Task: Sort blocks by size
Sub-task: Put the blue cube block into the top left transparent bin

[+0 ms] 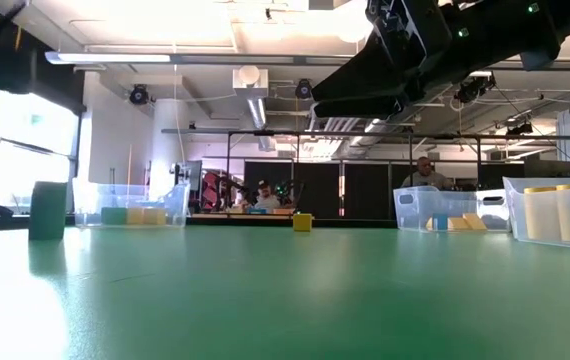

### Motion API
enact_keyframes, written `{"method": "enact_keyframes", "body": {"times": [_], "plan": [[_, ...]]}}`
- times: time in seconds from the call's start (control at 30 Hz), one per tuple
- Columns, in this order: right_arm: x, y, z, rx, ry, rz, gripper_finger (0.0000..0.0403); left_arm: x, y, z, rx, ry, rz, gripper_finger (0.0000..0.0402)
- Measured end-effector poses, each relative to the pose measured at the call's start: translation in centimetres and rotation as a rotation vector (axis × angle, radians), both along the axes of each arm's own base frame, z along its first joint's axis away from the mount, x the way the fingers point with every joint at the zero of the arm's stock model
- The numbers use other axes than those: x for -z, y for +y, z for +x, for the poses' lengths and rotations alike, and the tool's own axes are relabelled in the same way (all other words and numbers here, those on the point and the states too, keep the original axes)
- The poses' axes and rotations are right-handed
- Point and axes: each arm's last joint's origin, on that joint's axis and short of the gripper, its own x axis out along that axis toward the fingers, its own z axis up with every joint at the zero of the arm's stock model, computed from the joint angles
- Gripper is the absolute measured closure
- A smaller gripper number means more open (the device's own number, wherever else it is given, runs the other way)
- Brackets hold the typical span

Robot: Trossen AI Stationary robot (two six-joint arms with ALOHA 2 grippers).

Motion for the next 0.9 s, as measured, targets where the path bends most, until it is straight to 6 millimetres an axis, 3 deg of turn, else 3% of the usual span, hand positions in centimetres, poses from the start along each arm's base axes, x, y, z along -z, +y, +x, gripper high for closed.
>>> {"method": "enact_keyframes", "body": {"times": [0.17,0.33,0.6,0.9], "plan": [[-0.1,0.0,0.0,-0.001,-0.008,0.001,0.0171,-4.1,0.2,1.3,0.127,-0.188,0.031,0.0304],[-0.1,0.0,0.0,0.0,-0.007,-0.003,0.0171,-6.4,3.1,2.1,0.174,-0.307,0.205,0.0304],[-0.1,-0.1,0.1,0.001,-0.012,-0.006,0.0171,-8.2,11.8,3.6,0.121,-0.16,0.422,0.0304],[-0.1,-0.1,0.1,0.001,-0.012,-0.006,0.0171,-7.3,23.5,3.3,-0.08,0.049,0.428,0.0304]]}}
